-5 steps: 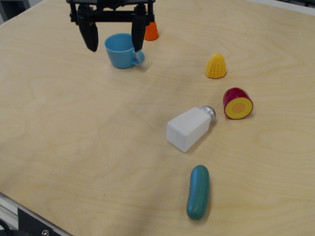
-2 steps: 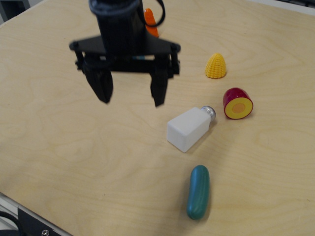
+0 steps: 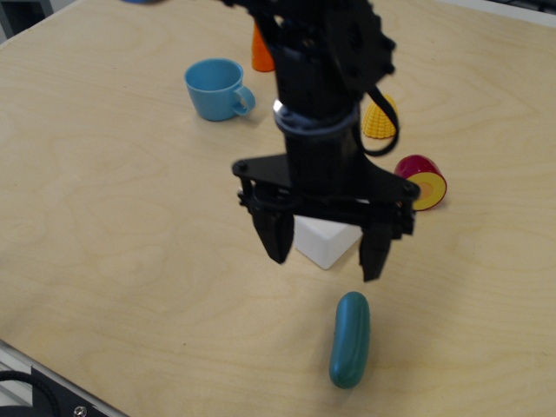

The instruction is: Put cucumber in cup

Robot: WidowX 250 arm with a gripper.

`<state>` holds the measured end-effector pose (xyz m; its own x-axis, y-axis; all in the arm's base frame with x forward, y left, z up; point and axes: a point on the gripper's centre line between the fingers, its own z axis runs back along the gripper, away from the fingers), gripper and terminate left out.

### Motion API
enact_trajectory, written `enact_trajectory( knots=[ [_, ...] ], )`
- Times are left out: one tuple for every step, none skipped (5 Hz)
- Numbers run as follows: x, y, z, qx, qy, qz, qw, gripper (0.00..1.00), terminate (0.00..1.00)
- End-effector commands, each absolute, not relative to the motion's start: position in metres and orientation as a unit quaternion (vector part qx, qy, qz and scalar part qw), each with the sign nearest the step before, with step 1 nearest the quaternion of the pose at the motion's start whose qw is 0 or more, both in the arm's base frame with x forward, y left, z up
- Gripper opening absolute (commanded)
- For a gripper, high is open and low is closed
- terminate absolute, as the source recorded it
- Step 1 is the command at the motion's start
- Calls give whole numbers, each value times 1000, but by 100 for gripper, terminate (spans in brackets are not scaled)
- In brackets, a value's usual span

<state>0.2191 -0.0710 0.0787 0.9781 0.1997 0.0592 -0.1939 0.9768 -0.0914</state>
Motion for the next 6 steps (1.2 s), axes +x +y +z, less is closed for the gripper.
enact_trajectory(
  knots=[
    [224,-80,46,-28,-10,85,996,100,0],
    [230,-82,34,-25,-15,73,997,100,0],
    [230,-92,27,-27,-21,67,997,100,0],
    [230,-97,21,-35,-24,64,997,100,0],
    [230,-98,17,-25,-20,70,997,100,0],
    [230,-96,15,-23,-21,78,996,0,0]
  ],
)
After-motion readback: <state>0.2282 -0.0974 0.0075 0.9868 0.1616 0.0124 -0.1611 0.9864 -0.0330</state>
